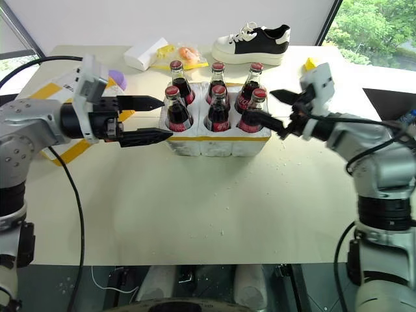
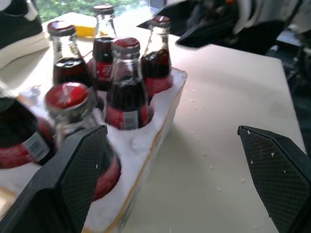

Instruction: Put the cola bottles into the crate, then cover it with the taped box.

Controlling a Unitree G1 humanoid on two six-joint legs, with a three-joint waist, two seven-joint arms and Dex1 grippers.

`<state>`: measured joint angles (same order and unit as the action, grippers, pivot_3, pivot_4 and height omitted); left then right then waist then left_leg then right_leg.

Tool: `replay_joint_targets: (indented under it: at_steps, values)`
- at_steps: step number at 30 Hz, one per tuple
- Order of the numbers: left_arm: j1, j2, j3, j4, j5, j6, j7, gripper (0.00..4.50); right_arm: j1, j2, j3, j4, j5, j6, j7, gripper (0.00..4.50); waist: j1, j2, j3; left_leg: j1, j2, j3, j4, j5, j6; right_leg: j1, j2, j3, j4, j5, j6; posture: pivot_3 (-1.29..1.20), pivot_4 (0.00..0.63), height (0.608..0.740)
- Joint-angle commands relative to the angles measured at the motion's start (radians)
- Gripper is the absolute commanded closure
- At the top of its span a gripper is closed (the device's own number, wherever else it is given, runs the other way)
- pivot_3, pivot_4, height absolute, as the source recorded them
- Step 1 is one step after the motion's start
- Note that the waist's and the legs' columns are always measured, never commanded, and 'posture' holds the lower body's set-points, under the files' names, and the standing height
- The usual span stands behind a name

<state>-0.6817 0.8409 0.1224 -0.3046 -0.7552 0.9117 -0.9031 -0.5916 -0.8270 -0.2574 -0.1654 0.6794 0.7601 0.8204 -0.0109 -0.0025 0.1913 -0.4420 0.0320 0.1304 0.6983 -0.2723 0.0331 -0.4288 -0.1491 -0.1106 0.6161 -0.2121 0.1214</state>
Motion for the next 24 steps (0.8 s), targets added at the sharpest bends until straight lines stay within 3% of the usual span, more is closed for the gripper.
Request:
replay_joint_targets:
  at_steps: [1, 4, 9, 12, 18, 24]
  values:
    - [0.066, 0.079, 0.115, -0.057, 0.093, -0.080, 0.062, 0.00, -0.040, -0.097, -0.119, -0.038, 0.147, 0.084, 0.098, 0.07, 0.000, 0.000, 0.000, 0.000, 0.000, 0.000, 0.000, 0.000, 0.000, 0.000, 0.000, 0.000, 0.000, 0.000, 0.000, 0.00, 0.150, 0.740]
    - [0.186, 0.155, 0.174, -0.103, 0.195, -0.140, 0.102, 0.00, -0.043, -0.145, -0.168, -0.057, 0.253, 0.137, 0.162, 0.07, -0.002, 0.000, 0.000, 0.000, 0.000, 0.000, -0.001, 0.000, 0.000, 0.000, 0.000, 0.000, -0.001, 0.000, 0.000, 0.00, 0.150, 0.740]
    - [0.433, 0.259, 0.247, -0.142, 0.457, -0.206, 0.235, 0.00, -0.032, -0.157, -0.149, -0.102, 0.304, 0.141, 0.206, 0.07, -0.002, 0.000, 0.000, 0.001, 0.001, 0.000, -0.001, -0.001, 0.000, -0.001, -0.001, 0.000, -0.001, 0.000, -0.001, 0.00, 0.150, 0.740]
    - [0.703, 0.315, 0.364, -0.144, 0.722, -0.299, 0.288, 0.00, -0.039, -0.151, -0.122, -0.090, 0.293, 0.121, 0.232, 0.07, -0.002, -0.001, 0.000, -0.001, 0.001, -0.001, -0.001, -0.002, 0.001, -0.003, -0.002, 0.000, -0.001, 0.000, -0.001, 0.00, 0.150, 0.740]
    - [0.960, 0.215, 0.530, -0.157, 0.866, -0.333, 0.299, 0.00, -0.083, -0.137, -0.076, -0.028, 0.269, 0.094, 0.255, 0.07, 0.001, -0.001, 0.000, -0.002, 0.004, 0.001, -0.003, -0.002, 0.001, -0.008, -0.003, 0.001, -0.001, 0.000, -0.002, 0.00, 0.150, 0.740]
    - [0.955, 0.206, 0.464, -0.040, 0.939, -0.398, 0.336, 0.00, -0.127, -0.113, -0.032, 0.010, 0.247, 0.064, 0.267, 0.07, 0.001, -0.001, -0.001, -0.003, 0.004, 0.001, -0.003, -0.004, -0.002, -0.012, -0.004, 0.001, -0.001, 0.001, -0.004, 0.00, 0.150, 0.740]
